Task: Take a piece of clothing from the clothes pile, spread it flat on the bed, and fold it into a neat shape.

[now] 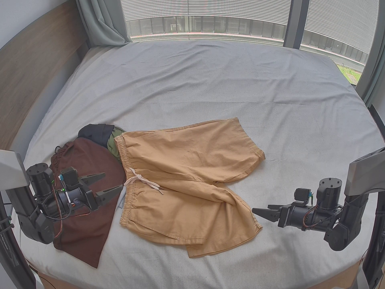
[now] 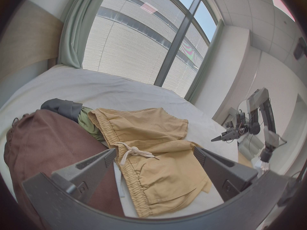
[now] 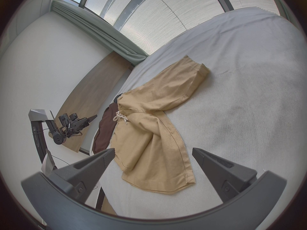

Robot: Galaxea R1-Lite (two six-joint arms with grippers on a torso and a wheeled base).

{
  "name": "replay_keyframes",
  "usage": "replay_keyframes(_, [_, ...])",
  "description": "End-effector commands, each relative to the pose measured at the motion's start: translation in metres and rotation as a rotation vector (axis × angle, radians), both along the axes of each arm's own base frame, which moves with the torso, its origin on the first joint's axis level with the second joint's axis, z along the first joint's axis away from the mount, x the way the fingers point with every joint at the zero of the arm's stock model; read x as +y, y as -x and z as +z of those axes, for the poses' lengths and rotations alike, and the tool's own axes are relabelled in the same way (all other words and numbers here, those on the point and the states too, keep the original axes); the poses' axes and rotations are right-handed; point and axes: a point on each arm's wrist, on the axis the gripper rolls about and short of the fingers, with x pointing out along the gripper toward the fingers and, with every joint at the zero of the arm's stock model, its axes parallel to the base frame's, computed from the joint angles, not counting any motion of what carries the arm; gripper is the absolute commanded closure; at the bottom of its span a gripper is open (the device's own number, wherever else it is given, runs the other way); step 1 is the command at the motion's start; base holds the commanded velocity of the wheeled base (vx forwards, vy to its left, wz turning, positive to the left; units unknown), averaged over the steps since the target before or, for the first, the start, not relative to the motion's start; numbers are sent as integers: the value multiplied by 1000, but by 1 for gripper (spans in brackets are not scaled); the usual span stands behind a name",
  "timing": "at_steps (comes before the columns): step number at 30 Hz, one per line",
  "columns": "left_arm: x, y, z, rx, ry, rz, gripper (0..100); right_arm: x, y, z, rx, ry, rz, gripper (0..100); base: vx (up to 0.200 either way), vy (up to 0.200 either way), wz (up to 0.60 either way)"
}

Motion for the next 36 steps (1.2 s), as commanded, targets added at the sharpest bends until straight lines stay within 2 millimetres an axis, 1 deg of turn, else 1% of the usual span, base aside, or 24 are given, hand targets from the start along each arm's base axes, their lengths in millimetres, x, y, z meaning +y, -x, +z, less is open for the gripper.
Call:
replay_keyframes(1, [4,-6,-14,-25,-69,-10,0,-1,2,-14,48,18,3,0,0,0,0])
replay_keyframes(4, [5,-10,-15,-60,-104,-15,0,-2,2,-14,41,28,7,0,0,0,0])
replay_keyframes(7, [5,-8,-14,-66,-111,-23,0,-7,3,-21,66,43,-5,0,0,0,0])
replay_keyframes(12, [5,-8,-14,-67,-112,-23,0,-11,-1,-32,93,51,-22,0,0,0,0])
replay_keyframes(19, [4,-8,-15,-62,-109,-25,0,-11,-2,-46,139,59,-24,0,0,0,0])
replay_keyframes(21, [4,-8,-15,-62,-109,-25,0,-11,-3,-48,141,59,-25,0,0,0,0])
replay_keyframes(23, [4,-7,-14,-62,-108,-23,0,-11,-4,-54,160,61,-28,0,0,0,0])
replay_keyframes(30, [5,-8,-14,-64,-107,-21,0,-8,-1,-64,209,61,-23,0,0,0,0])
replay_keyframes(36, [5,-8,-14,-64,-107,-21,0,1,0,-64,244,23,-16,0,0,0,0])
